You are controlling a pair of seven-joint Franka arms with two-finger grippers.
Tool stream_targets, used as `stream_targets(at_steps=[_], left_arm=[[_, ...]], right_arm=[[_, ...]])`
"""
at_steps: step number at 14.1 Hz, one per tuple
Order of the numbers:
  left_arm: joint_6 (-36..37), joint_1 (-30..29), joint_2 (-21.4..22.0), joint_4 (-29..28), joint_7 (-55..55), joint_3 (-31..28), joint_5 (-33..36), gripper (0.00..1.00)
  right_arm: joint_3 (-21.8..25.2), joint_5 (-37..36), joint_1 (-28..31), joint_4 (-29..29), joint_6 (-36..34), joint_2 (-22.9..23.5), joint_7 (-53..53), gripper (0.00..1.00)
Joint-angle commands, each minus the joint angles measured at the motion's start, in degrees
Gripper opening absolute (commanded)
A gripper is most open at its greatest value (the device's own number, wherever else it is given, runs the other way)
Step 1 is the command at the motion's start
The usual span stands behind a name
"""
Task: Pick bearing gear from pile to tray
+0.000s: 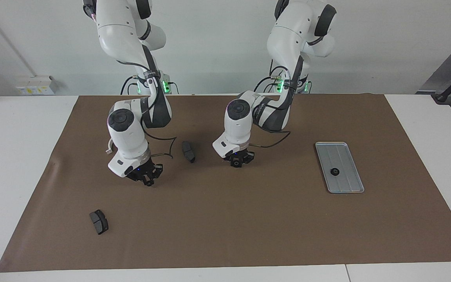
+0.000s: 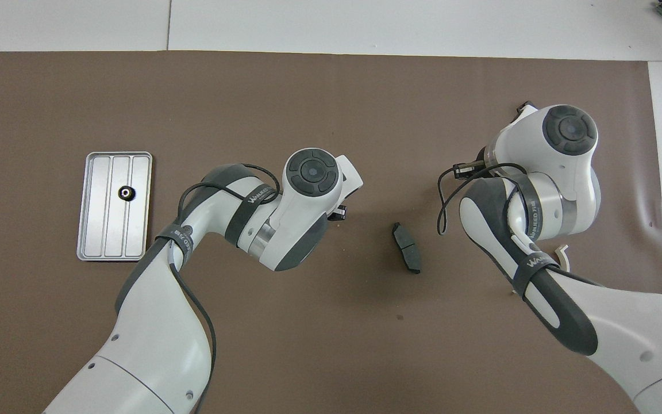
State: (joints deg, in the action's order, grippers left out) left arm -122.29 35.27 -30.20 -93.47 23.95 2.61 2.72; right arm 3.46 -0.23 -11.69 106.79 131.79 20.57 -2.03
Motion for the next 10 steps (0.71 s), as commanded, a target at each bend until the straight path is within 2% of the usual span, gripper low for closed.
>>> stream_targets(at_steps=[1,3,5,10], left_arm=[[5.90,-3.17,0.23,4.95,0.39,-0.32,1.76,0.00],[8.38,-6.34,0.40,7.42,-1.35,-0.23,1.67,0.00],[8.38,-11.51,1.71,7.43,-6.26,0.03,1.15,0.00],[13.91,-22.33,7.60,4.02,-25.76,-0.23,0.09,0.00]], right_arm=[[-0.56,1.11,0.09,-0.09,-1.80,-1.32,-2.18,0.00],[-0.56,1.11,-0.52,-0.09,-1.71,-1.41,-2.54,0.00],[-0.56,1.11,-2.62,-0.27,-1.71,-1.67,-6.90,0.00],[-0.56,1.11,-11.40,-0.97,0.82,-1.41,-22.81,0.00]])
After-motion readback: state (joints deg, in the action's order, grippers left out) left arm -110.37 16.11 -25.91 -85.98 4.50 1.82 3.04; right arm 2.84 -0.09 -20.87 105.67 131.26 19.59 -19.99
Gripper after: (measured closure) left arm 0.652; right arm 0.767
